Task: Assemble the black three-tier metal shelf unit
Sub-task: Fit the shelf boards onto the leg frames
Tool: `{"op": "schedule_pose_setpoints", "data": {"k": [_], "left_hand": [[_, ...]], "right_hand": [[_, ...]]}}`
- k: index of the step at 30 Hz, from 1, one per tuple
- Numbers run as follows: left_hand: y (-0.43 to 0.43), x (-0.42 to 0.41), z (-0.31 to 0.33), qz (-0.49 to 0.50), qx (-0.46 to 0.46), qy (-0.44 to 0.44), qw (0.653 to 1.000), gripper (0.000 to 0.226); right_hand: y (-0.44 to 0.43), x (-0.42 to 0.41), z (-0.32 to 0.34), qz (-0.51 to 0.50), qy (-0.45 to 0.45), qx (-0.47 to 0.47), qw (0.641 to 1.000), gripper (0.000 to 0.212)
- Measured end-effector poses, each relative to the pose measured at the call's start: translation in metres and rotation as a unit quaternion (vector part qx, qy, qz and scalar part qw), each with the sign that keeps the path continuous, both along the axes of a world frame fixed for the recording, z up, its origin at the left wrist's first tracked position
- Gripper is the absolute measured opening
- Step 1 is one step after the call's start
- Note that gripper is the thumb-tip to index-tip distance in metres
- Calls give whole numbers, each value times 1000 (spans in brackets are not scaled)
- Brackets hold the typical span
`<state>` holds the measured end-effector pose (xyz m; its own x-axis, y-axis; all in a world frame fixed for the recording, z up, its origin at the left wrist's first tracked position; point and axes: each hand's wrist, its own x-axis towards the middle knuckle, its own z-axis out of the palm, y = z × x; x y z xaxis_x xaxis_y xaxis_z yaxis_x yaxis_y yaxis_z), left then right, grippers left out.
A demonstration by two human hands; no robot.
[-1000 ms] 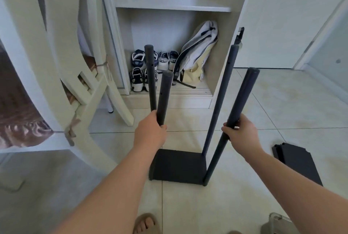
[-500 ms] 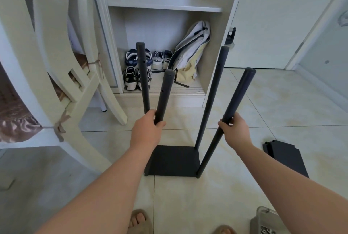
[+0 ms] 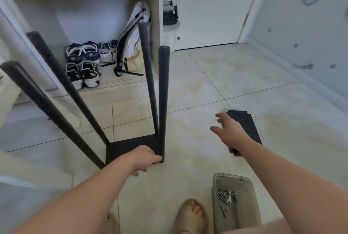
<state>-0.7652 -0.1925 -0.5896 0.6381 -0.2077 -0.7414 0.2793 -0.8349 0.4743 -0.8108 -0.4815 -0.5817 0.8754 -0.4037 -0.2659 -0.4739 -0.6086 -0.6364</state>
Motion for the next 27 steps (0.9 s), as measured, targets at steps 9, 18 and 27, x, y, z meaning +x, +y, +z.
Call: {"op": "schedule_pose_setpoints", "data": {"k": [9,18,27], "left_hand": [[-191,11,-115,-19,-150,18,988,35],[-348,62,-232,-71,-150,33,986,64],[-412,65,-288,-111,-163,53,979,32]], "right_hand": [[-155,7,-116,-62,118,-93,987,59],[-267,27,-249,-135,210,-87,964,74],[-287,24,-303,-217,175,-19,960,52]]}}
